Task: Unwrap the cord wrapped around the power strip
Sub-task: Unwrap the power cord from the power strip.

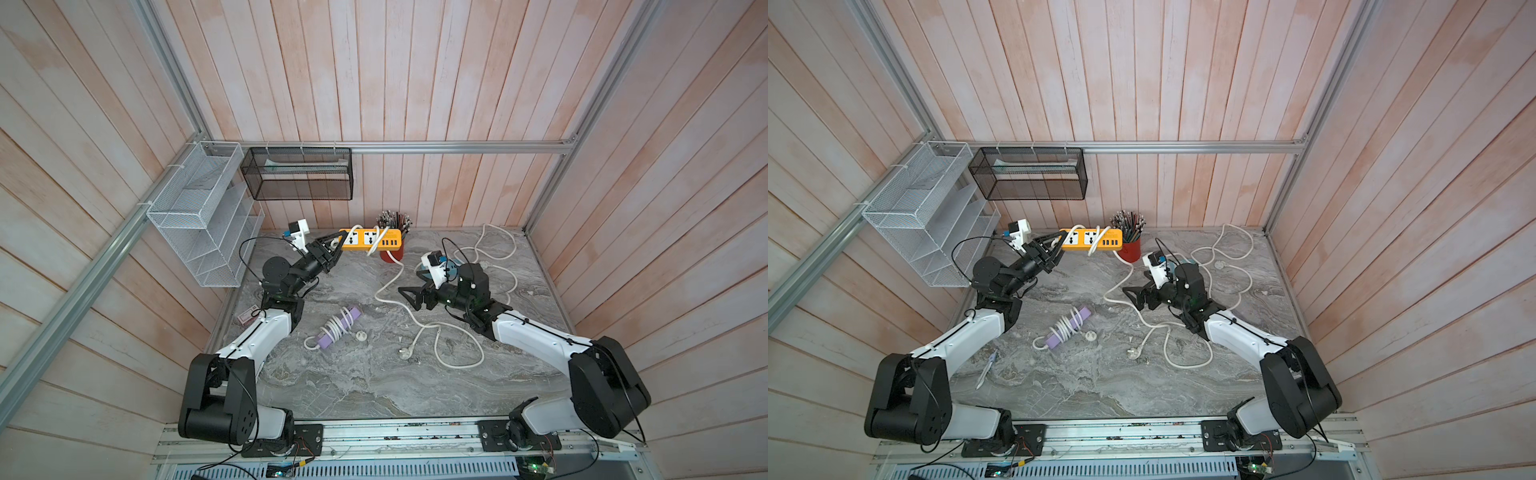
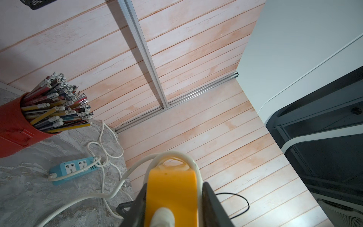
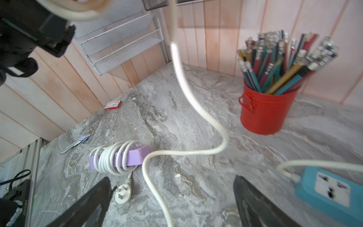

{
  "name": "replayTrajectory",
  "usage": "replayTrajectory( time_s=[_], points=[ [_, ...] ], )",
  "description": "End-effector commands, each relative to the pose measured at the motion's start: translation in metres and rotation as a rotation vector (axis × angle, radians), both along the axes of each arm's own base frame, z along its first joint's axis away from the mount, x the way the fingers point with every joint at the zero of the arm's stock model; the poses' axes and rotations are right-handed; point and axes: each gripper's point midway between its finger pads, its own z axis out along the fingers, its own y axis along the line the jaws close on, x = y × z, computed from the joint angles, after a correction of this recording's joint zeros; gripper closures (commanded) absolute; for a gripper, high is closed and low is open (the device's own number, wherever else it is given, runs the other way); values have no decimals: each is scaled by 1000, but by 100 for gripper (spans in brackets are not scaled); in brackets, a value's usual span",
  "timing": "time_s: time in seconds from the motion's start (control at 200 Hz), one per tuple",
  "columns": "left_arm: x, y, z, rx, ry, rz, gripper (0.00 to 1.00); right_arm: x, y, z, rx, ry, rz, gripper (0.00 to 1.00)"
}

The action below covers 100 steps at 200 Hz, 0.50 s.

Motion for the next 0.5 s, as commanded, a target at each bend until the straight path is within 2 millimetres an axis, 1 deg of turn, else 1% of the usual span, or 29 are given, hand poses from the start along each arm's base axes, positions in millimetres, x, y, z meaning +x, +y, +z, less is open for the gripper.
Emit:
replayTrajectory(
  time_s=[0.0, 0.175, 0.265, 0.34, 0.395, 0.455, 0.495],
  points=[
    [-17, -1, 36, -38, -93, -21, 100, 18, 11, 38, 60, -226, -44, 1],
    [-22, -5, 33, -33, -78, -29, 100, 38, 12, 50, 55, -333, -139, 2],
    [-23, -5, 32, -33, -72, -30, 100, 48, 15, 52, 41, -358, -154, 2],
    [-24, -5, 32, -37, -68, -31, 100, 54, 16, 52, 46, -372, -165, 5],
    [-25, -6, 30, -38, -62, -31, 100, 57, 19, 53, 52, -383, -169, 9],
    [-27, -7, 30, -38, -59, -35, 100, 62, 21, 52, 56, -384, -172, 19],
    [-28, -7, 30, -38, -55, -36, 100, 63, 23, 50, 59, -382, -168, 29]
  ],
)
